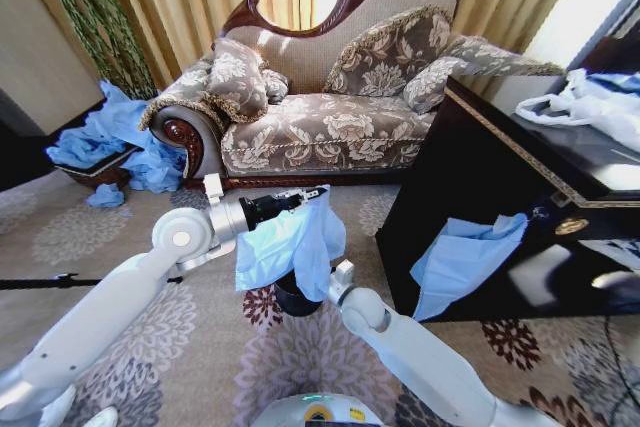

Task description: Place a garbage bag over the trash bin.

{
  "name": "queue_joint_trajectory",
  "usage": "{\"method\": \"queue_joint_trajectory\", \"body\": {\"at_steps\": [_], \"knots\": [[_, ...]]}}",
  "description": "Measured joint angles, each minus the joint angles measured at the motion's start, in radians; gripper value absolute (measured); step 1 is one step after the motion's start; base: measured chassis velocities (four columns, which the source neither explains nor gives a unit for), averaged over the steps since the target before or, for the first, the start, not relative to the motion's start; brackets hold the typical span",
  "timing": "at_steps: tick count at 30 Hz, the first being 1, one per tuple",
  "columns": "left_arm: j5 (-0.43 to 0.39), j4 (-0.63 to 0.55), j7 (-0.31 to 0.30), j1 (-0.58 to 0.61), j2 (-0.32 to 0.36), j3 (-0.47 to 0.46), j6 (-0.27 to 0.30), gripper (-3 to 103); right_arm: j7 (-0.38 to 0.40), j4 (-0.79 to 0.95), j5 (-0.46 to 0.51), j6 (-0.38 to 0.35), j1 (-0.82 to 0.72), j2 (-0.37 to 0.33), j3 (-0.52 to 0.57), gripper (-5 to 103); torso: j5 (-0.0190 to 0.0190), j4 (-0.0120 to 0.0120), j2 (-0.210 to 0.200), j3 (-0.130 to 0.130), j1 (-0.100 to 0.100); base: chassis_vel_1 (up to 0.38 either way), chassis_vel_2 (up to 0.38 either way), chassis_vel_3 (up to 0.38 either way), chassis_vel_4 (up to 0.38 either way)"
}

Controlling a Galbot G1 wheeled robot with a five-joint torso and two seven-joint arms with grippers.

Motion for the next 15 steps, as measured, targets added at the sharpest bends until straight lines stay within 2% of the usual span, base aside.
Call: {"method": "queue_joint_trajectory", "body": {"at_steps": [2, 5, 9, 15], "knots": [[-0.003, 0.003, -0.007, -0.001, -0.01, 0.0, -0.006, 0, 0.002, -0.005, -0.005, -0.004, -0.001, 0.0, 0.003, 0, 0.0, 0.0, 0.0, 0.0, 0.0, 0.0, 0.0, 0.0, 0.0], [-0.022, 0.014, -0.045, -0.016, -0.061, 0.02, -0.039, 0, 0.009, -0.037, -0.043, -0.04, 0.0, -0.006, 0.006, 0, 0.0001, -0.0005, 0.0, 0.0, 0.0, 0.0, 0.0, 0.0, 0.0], [-0.024, 0.023, -0.055, -0.001, -0.083, 0.023, -0.06, 0, 0.017, -0.064, -0.074, -0.058, 0.001, -0.003, 0.011, 0, 0.0003, -0.0003, 0.0, 0.0, 0.0, 0.0, 0.0, 0.0, 0.0], [-0.004, 0.023, -0.059, 0.109, -0.094, -0.026, -0.087, 0, 0.036, -0.067, -0.074, -0.088, -0.001, -0.007, -0.003, 0, 0.0, 0.0, 0.0, 0.0, 0.0, 0.0, 0.0, 0.0, 0.0]]}}
